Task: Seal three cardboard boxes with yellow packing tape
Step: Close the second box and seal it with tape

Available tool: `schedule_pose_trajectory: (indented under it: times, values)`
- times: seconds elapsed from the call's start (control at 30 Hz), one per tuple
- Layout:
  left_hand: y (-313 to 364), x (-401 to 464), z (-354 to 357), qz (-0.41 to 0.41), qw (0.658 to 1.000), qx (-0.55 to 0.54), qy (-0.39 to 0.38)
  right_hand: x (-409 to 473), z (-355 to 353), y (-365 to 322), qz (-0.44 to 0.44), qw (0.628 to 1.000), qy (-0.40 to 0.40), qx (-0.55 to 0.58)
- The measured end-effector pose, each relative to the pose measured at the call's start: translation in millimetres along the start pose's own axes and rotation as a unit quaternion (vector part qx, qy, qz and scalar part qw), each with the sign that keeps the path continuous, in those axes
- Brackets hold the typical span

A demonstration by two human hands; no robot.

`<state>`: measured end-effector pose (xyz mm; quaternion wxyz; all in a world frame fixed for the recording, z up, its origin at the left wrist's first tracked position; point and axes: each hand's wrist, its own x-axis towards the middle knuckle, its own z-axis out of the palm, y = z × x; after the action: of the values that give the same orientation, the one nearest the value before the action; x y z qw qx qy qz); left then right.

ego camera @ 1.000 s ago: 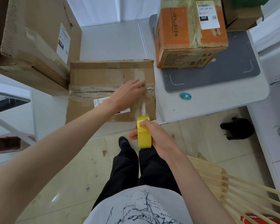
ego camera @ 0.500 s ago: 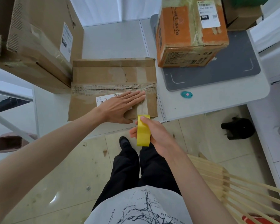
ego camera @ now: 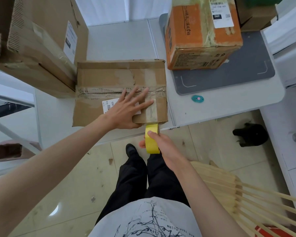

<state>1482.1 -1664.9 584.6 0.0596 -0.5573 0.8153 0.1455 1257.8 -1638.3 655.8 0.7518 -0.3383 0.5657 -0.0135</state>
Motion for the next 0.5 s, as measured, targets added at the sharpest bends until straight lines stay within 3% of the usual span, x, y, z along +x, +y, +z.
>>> schedule_pose_trajectory:
  times: [0.2, 0.5]
  values:
    - [-0.6, 8.7, -13.3, -0.033, 0.999, 0.026, -0.026, -1.1, -11.7, 3.6, -0.051, 0.999, 0.005, -0.006]
    - [-8.7, 35.5, -57.8, -0.061, 0.994, -0.034, -0.081, -12.8, -30.7, -30.2, -0.124, 0.992, 0.037, -0.014]
